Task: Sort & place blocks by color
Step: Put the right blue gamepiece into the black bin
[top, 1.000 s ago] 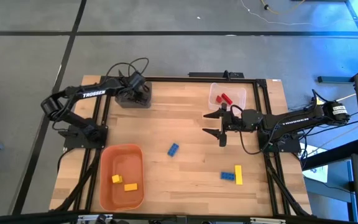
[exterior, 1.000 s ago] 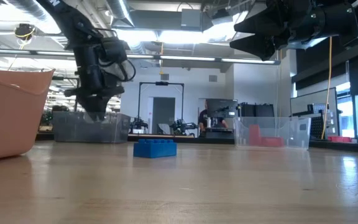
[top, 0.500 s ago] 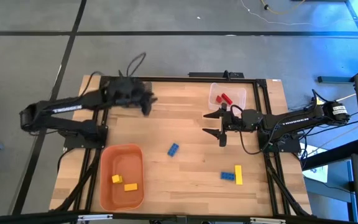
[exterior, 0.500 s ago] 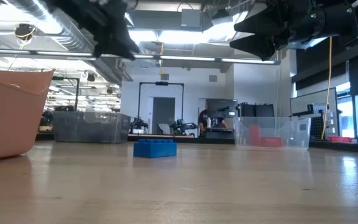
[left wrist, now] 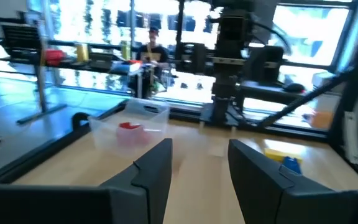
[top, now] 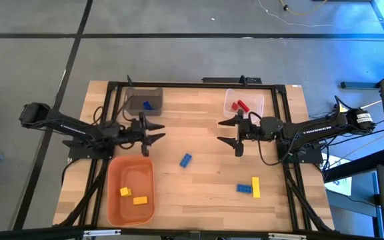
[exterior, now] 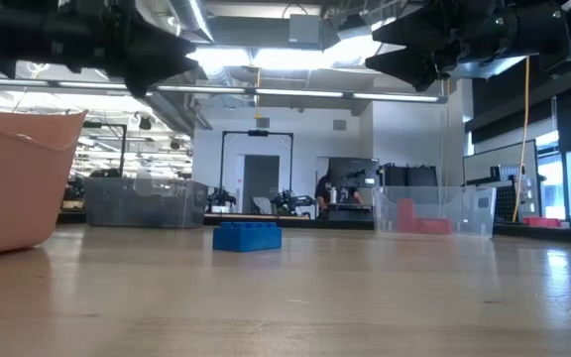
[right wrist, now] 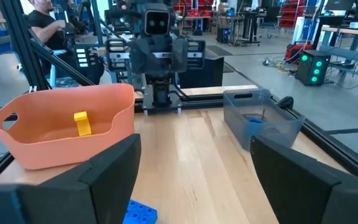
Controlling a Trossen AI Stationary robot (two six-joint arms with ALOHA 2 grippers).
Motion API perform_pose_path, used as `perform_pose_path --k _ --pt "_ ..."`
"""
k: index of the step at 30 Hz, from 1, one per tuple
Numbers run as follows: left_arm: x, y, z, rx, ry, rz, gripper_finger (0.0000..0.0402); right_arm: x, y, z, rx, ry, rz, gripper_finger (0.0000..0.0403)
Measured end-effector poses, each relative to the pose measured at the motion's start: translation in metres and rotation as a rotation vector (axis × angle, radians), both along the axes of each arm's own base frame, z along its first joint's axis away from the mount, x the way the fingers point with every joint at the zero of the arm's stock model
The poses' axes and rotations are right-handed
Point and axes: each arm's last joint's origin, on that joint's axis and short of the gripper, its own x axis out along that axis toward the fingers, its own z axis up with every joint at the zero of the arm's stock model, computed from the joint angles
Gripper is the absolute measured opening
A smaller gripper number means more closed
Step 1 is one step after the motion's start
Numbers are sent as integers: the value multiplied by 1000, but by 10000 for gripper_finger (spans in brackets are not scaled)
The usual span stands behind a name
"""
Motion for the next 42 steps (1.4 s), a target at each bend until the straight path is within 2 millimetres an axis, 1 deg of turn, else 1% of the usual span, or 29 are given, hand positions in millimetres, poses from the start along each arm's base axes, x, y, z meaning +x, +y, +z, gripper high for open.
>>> perform_pose_path --k 2,5,8,11,13,16,18,20,22,24,26,28,31,33,35,38,42 --pt "-3 1 -3 -7 -6 15 147 0 0 0 0 0 0 303" --pt "-5 1 0 -5 -37 4 147 0 0 0 0 0 0 303" --pt "-4 1 0 -5 -30 3 147 0 0 0 1 0 1 303" --pt "-4 0 0 -2 -32 -17 147 0 2 0 49 -7 34 303" --pt "-4 0 1 -3 -46 -25 147 0 9 3 82 -29 139 303" --pt "-4 -1 2 -1 -53 -42 147 3 31 19 92 -24 270 303" --pt "-4 -1 2 2 -53 -63 147 5 46 27 100 84 257 303" --pt "-4 -2 2 4 -53 -77 147 3 58 29 150 283 159 303" --pt "-4 -2 2 4 -53 -81 147 -3 70 34 241 462 48 303" --pt "-4 -2 2 4 -53 -81 147 -13 83 34 361 625 -31 303" --pt "-4 -2 2 4 -53 -81 147 -22 98 29 478 768 -85 303" --pt "-4 -2 2 4 -53 -81 147 -29 114 22 553 862 -118 303" --pt "-4 -2 2 3 -53 -82 147 -35 137 8 613 927 -154 303" --pt "-4 -2 2 4 -52 -81 147 -38 148 -1 627 976 -172 303" --pt "-4 -2 2 3 -52 -81 147 -37 160 -12 583 1003 -147 303" --pt "-4 -2 2 3 -52 -74 147 -31 176 -26 438 1006 -49 303" --pt "-4 -2 2 4 -52 -74 147 -19 189 -40 265 1066 -28 303"
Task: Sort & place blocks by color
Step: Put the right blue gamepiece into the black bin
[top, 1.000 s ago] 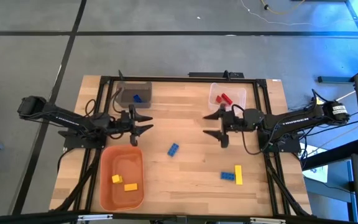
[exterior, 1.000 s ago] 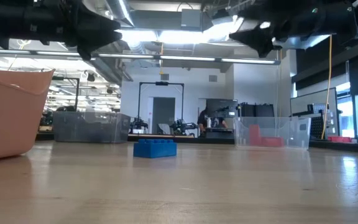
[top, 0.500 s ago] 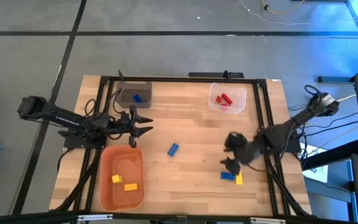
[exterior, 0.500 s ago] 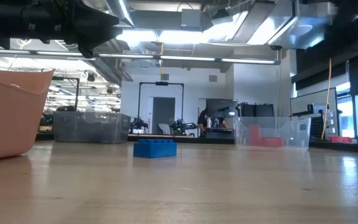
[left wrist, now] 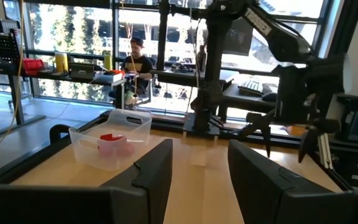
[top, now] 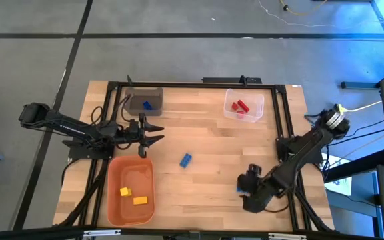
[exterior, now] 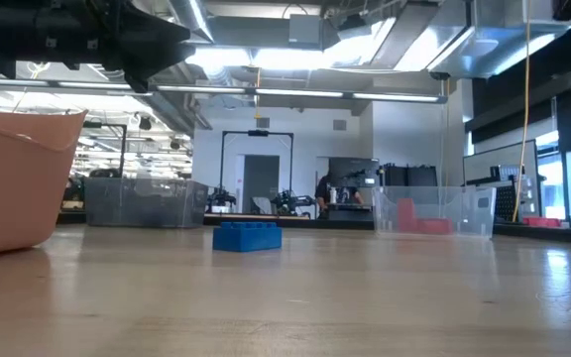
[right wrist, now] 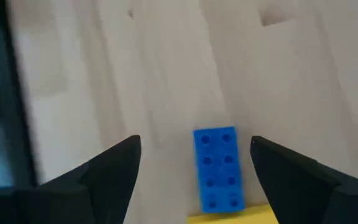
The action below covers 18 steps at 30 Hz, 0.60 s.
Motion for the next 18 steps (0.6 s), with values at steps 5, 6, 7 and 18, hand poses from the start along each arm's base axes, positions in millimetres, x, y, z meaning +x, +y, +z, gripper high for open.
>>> perform_pose_path --k 5,6,7,18 --pt "0 0 0 0 0 1 147 6 6 -17 -169 150 48 303" --pt "0 0 0 0 0 1 147 7 8 -19 -172 166 50 303" --pt "0 0 0 0 0 1 147 8 9 -23 -170 180 52 303" --pt "0 0 0 1 0 2 147 16 9 -43 -169 260 34 303"
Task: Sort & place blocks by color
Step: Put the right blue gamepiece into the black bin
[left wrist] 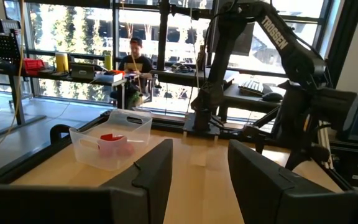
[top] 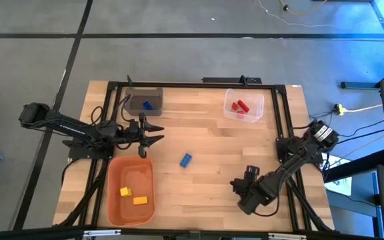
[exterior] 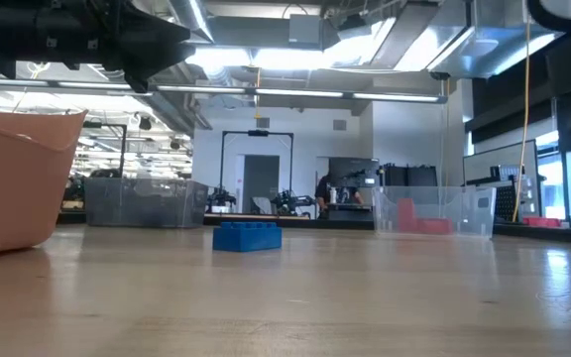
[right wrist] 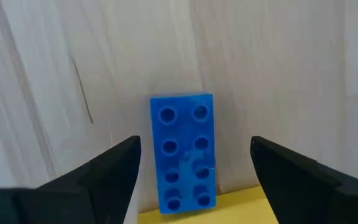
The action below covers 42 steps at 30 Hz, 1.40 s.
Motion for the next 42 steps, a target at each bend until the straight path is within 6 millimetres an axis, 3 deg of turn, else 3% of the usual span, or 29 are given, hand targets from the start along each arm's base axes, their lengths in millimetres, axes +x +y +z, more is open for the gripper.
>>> perform_pose_path --k 8,12,16,21,28,34,42 --pt "0 0 0 0 0 2 147 8 -9 -14 119 18 20 285" --pt "0 0 0 0 4 6 147 7 -17 -21 141 33 18 233" --pt "0 0 0 28 9 13 147 7 -21 -19 136 44 58 150" --pt "0 0 -1 76 23 21 147 11 -28 -9 144 -6 104 141" --pt "0 0 -2 80 37 20 147 31 -44 22 75 -281 179 141" --pt "0 0 -1 72 24 22 147 69 -64 39 51 -627 302 141" --pt "0 0 0 67 16 21 147 105 -121 58 10 -1097 379 141"
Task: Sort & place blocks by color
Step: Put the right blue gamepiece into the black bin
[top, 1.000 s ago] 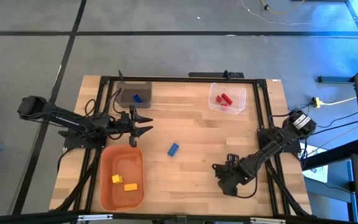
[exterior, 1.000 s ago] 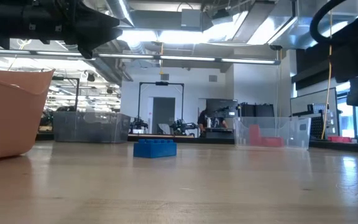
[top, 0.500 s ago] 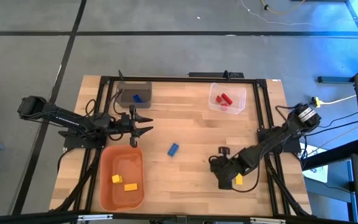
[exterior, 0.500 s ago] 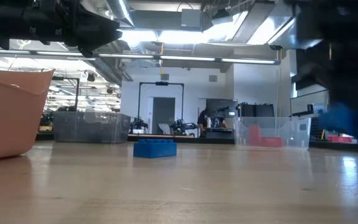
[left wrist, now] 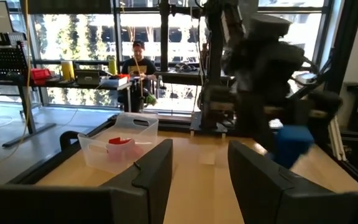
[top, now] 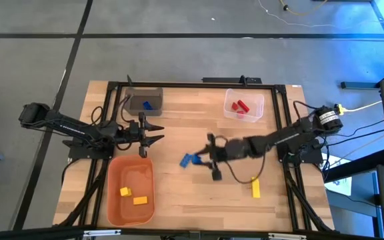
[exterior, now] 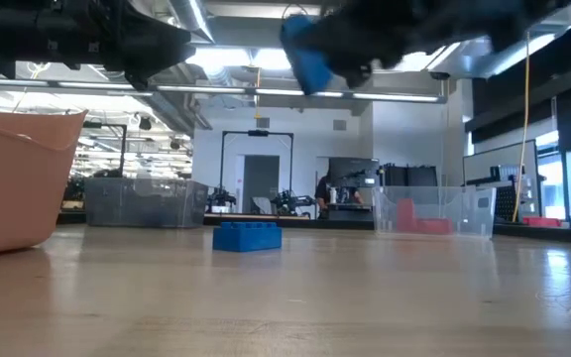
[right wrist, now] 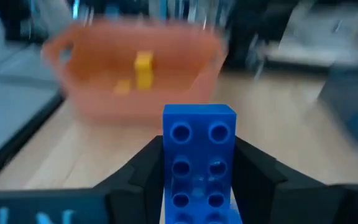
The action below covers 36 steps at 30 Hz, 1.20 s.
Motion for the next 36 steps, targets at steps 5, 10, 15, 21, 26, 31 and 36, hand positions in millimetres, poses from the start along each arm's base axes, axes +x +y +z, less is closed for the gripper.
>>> perform_pose_path --k 5,10,15,21,26,31,36 --pt "1 -1 -1 -19 0 -29 148 9 -32 13 43 -144 -6 141" --pt "7 -2 -3 -50 18 -49 168 13 -42 15 28 -208 -25 141" --pt "24 -5 -2 -59 64 -75 212 22 -41 5 16 -275 -20 141" --pt "51 -9 -3 -27 130 -81 256 25 -51 4 44 -304 -57 141" --pt "66 -10 -2 -22 150 -69 264 25 -52 6 69 -326 -59 141" --pt "75 -13 1 -19 147 -132 265 25 -53 11 75 -373 -62 141" --pt "84 -15 -2 -14 124 -152 265 24 -53 15 79 -420 -73 141"
